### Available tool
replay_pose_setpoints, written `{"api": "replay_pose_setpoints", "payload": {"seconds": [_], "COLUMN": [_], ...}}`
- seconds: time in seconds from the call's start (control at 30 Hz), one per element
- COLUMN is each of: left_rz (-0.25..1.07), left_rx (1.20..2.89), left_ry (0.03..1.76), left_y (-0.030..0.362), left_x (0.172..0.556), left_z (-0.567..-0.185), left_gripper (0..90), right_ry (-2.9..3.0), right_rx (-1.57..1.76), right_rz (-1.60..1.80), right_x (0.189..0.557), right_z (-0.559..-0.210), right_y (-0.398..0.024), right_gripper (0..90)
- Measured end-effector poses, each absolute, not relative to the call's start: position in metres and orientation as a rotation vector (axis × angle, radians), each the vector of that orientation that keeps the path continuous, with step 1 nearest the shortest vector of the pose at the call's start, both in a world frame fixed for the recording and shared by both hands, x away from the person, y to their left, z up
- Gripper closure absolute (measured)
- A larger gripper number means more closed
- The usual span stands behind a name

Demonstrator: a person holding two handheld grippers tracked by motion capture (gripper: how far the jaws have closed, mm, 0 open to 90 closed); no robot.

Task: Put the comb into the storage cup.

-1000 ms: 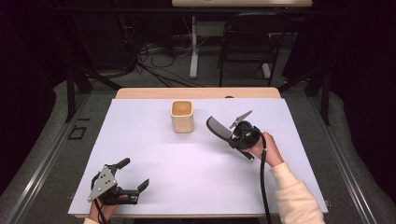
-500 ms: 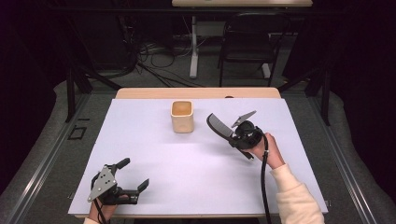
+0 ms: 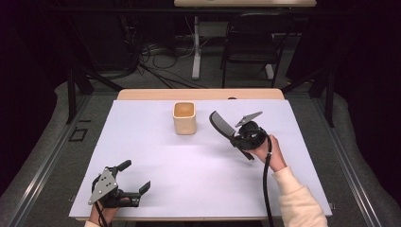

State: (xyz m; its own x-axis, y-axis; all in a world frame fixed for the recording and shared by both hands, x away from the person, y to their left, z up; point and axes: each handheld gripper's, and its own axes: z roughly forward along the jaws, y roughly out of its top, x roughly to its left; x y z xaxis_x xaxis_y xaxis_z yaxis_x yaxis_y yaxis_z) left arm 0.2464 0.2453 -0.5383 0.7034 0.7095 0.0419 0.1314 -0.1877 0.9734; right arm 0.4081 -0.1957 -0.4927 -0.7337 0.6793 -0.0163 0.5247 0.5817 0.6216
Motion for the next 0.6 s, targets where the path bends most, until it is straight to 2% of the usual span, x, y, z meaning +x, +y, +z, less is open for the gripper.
{"api": "replay_pose_setpoints", "payload": {"seconds": [0.6], "left_rz": [0.596], "left_rx": [1.707], "left_ry": [0.679], "left_y": [0.2452], "left_x": [0.2463], "left_z": [-0.5383], "left_gripper": [1.1], "right_ry": [2.500], "right_rx": [1.006], "right_rz": [0.967], "right_x": [0.4137], "right_z": [-0.4882], "right_y": [-0.1870], "right_gripper": [71.2]}}
